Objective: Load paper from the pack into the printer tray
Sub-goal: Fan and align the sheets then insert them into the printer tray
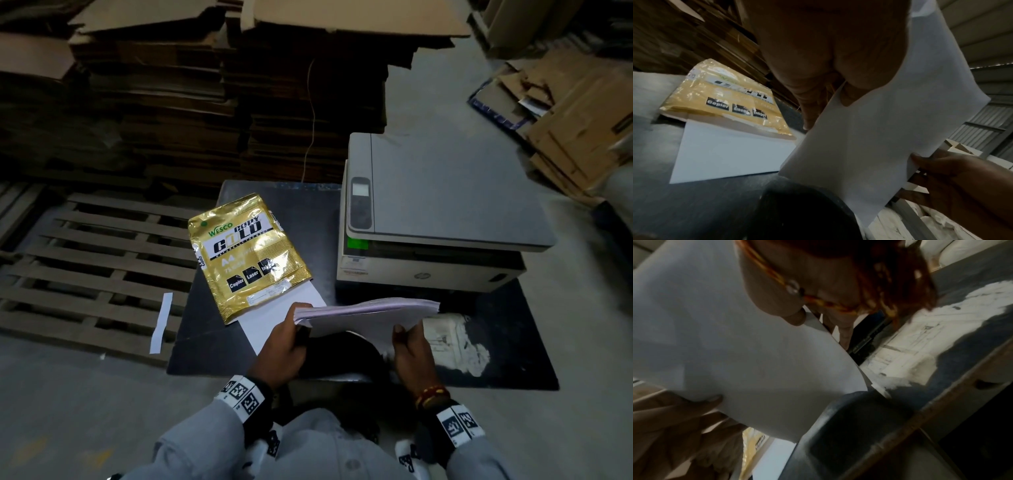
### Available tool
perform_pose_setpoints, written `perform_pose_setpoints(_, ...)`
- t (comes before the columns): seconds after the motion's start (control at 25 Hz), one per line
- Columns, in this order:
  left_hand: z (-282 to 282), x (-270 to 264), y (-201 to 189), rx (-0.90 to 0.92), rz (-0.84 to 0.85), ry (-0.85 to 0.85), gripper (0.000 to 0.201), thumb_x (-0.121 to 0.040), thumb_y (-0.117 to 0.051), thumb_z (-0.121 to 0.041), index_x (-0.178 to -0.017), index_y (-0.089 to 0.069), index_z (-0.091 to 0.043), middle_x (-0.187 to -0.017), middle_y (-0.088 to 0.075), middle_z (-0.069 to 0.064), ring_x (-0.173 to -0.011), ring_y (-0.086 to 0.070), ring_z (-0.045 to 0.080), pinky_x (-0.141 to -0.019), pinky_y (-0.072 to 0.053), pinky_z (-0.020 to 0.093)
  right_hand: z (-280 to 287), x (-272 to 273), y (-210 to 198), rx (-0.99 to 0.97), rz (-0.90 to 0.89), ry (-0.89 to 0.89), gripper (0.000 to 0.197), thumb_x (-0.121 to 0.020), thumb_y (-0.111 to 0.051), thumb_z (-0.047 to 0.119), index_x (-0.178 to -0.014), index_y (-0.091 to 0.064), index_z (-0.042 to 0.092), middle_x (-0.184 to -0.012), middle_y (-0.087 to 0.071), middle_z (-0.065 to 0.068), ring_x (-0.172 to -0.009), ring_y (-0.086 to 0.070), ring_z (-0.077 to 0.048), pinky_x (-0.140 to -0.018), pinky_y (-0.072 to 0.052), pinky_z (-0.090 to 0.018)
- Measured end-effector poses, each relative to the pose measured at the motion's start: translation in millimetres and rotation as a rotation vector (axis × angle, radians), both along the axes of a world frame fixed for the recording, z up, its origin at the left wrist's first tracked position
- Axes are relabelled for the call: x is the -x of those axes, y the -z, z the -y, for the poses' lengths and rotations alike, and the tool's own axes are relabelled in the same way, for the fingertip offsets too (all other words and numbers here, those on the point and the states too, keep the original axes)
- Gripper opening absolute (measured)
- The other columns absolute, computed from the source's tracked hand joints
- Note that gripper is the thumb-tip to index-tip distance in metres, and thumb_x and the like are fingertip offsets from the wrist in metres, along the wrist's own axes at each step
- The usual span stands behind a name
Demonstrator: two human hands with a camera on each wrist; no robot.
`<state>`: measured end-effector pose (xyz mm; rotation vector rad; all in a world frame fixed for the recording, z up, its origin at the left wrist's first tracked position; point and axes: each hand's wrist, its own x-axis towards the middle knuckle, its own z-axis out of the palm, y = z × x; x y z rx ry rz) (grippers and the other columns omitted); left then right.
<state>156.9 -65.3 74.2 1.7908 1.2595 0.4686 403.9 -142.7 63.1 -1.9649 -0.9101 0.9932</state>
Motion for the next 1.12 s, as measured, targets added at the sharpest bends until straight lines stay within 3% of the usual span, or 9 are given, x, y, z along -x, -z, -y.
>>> perform_pose_setpoints(0.12,0.6,-0.9,2.0,0.047,-0.048,-0.006,0.027,-0.108,-0.046,-0.013,-0.135,-0.050,-0.014,-0.107,-0.067,-0.009,-0.089,-0.062,0.002,-0.076,-0.044,0.017,2.4,2.7,10.4,0.035,0.004,-0.001,0.051,-0.104,-0.040,0.036,-0.152,-0.028,0.021,-0.131,-0.059,-0.008,-0.122,-0.058,-0.028,-0.108,-0.046,-0.047)
perform_pose_setpoints(0.2,2.4,-2.0,-0.1,0.044,-0.044,0.007,0.034,-0.109,-0.044,-0.017,-0.142,-0.045,-0.015,-0.114,-0.067,-0.003,-0.095,-0.063,0.013,-0.076,-0.044,0.017,2.2,1.7,10.5,0.017,-0.003,-0.002,0.051,-0.105,-0.041,0.033,-0.152,-0.025,0.024,-0.127,-0.060,-0.006,-0.117,-0.060,-0.025,-0.105,-0.048,-0.047)
perform_pose_setpoints(0.28,3.3,-2.8,-4.2,0.045,-0.037,0.025,0.041,-0.109,-0.044,-0.017,-0.149,-0.039,-0.016,-0.122,-0.066,-0.003,-0.102,-0.063,0.014,-0.083,-0.045,0.023,3.4,-0.7,10.3,0.004,-0.008,-0.014,0.049,-0.106,-0.040,0.027,-0.152,-0.025,0.024,-0.127,-0.060,-0.005,-0.116,-0.059,-0.024,-0.105,-0.047,-0.046)
perform_pose_setpoints(0.36,2.6,-4.6,-7.5,0.046,-0.041,0.028,0.039,-0.109,-0.045,-0.016,-0.148,-0.041,-0.017,-0.116,-0.066,-0.006,-0.093,-0.062,0.005,-0.082,-0.043,0.021,3.8,-1.8,7.0,0.007,0.010,-0.021,0.049,-0.106,-0.040,0.025,-0.152,-0.025,0.022,-0.126,-0.060,-0.007,-0.113,-0.059,-0.025,-0.102,-0.047,-0.042)
perform_pose_setpoints(0.44,1.7,-7.0,-14.4,0.036,-0.004,0.016,0.035,-0.108,-0.047,-0.020,-0.142,-0.045,-0.026,-0.104,-0.068,-0.010,-0.086,-0.063,-0.005,-0.076,-0.044,0.018,2.3,-2.3,7.4,-0.004,0.024,-0.020,0.049,-0.106,-0.041,0.021,-0.153,-0.026,0.019,-0.122,-0.059,-0.006,-0.107,-0.057,-0.023,-0.096,-0.044,-0.035)
perform_pose_setpoints(0.56,2.5,-8.0,-32.7,0.006,0.107,-0.025,0.020,-0.108,-0.050,-0.028,-0.123,-0.052,-0.042,-0.109,-0.069,-0.026,-0.100,-0.064,-0.016,-0.082,-0.048,0.011,3.7,-3.3,9.8,-0.015,0.038,-0.015,0.049,-0.106,-0.041,0.022,-0.153,-0.027,0.019,-0.123,-0.061,-0.008,-0.110,-0.059,-0.025,-0.098,-0.046,-0.037)
perform_pose_setpoints(0.68,2.2,-4.3,-53.5,-0.039,0.222,-0.071,0.016,-0.108,-0.047,-0.032,-0.115,-0.061,-0.032,-0.099,-0.074,-0.017,-0.095,-0.068,-0.002,-0.078,-0.051,0.019,8.3,-6.4,14.2,0.000,0.048,-0.039,0.047,-0.106,-0.041,0.023,-0.151,-0.028,0.019,-0.125,-0.062,-0.009,-0.114,-0.061,-0.028,-0.099,-0.047,-0.038)
perform_pose_setpoints(0.88,-3.1,10.9,-72.0,-0.103,0.271,-0.117,0.023,-0.110,-0.047,-0.030,-0.120,-0.066,-0.037,-0.113,-0.075,-0.012,-0.108,-0.072,0.013,-0.094,-0.061,0.048,8.4,-4.4,5.6,0.007,0.048,-0.065,0.046,-0.106,-0.041,0.024,-0.150,-0.028,0.021,-0.123,-0.061,-0.006,-0.113,-0.060,-0.025,-0.097,-0.047,-0.037)
perform_pose_setpoints(1.12,-3.2,11.5,-77.6,-0.041,0.272,-0.177,0.025,-0.103,-0.053,-0.039,-0.108,-0.074,-0.025,-0.105,-0.078,-0.002,-0.104,-0.075,0.020,-0.091,-0.062,0.056,9.3,-5.4,8.5,0.053,0.078,-0.080,0.043,-0.106,-0.040,0.026,-0.148,-0.033,0.018,-0.122,-0.063,-0.008,-0.110,-0.062,-0.027,-0.095,-0.048,-0.039)
